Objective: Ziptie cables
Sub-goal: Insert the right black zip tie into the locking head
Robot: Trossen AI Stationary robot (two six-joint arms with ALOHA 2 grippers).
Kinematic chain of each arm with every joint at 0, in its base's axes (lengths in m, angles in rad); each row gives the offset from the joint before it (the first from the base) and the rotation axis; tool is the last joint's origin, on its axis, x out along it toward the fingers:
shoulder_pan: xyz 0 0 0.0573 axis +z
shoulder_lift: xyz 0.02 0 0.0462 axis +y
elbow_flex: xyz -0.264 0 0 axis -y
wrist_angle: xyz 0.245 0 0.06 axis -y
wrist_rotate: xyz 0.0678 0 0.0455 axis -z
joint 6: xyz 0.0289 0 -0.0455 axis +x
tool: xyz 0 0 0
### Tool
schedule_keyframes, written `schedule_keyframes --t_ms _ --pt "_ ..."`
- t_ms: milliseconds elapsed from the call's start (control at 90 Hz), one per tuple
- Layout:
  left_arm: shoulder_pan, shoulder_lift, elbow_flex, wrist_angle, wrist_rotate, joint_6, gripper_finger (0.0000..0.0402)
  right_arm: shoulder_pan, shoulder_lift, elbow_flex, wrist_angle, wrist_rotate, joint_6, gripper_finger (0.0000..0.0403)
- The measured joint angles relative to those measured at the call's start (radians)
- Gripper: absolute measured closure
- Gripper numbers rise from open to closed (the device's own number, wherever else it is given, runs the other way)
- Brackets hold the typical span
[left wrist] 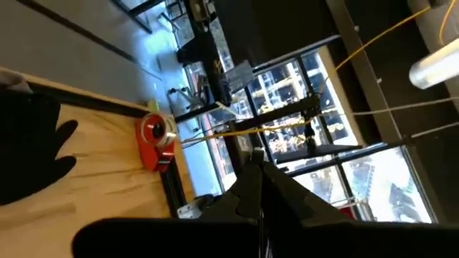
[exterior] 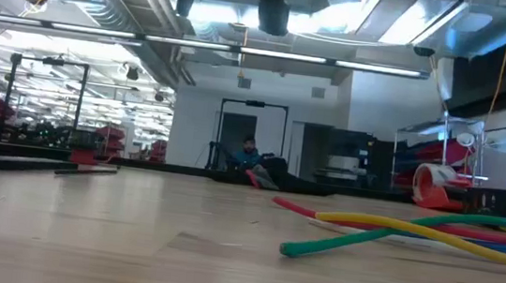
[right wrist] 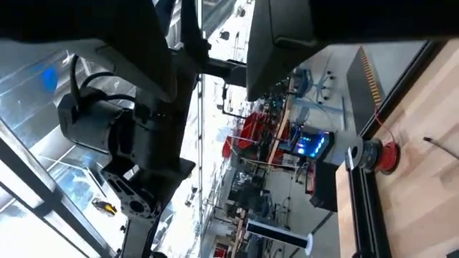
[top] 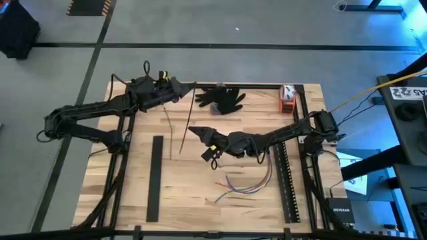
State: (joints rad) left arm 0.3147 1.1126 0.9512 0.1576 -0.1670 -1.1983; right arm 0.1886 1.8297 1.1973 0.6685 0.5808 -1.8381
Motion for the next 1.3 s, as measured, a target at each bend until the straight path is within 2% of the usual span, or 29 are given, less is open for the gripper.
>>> schedule_keyframes --t_ms 89,300,489,700,933,1022,1100,1178,1300 --pt "-0.009 0.000 0.000 0.008 0.008 -0.002 0.0401 -0.009 0.002 0.000 -0.025 -0.003 0.001 0.0240" --pt "-0.014 0.005 0.000 0.001 0.009 0.008 0.0401 -0.009 0.002 0.000 0.006 -0.105 -0.024 0.0240" --pt "-0.015 0.014 0.001 0.007 0.008 0.001 0.0401 -0.044 0.021 0.000 -0.014 -0.096 -0.026 0.0240" --pt "-0.015 0.027 0.001 0.007 0.008 -0.001 0.0401 -0.053 0.048 0.000 -0.010 -0.192 -0.029 0.0240" --pt "-0.016 0.042 0.001 0.011 0.008 -0.007 0.0401 -0.087 0.055 0.002 -0.017 -0.198 -0.013 0.0240" --pt "-0.016 0.043 0.000 0.012 0.008 0.014 0.0401 -0.088 0.055 0.002 -0.008 -0.206 0.047 0.0246" --pt "-0.016 0.043 0.001 0.012 0.009 0.032 0.0401 -0.085 0.055 0.002 -0.003 -0.252 0.152 0.0267" --pt "-0.014 0.043 0.001 0.014 0.010 0.057 0.0401 -0.084 0.055 0.002 -0.006 -0.314 0.285 0.0304" --pt "-0.013 0.043 0.001 0.015 0.010 0.155 0.0401 -0.083 0.055 0.002 -0.003 -0.346 0.613 0.0378"
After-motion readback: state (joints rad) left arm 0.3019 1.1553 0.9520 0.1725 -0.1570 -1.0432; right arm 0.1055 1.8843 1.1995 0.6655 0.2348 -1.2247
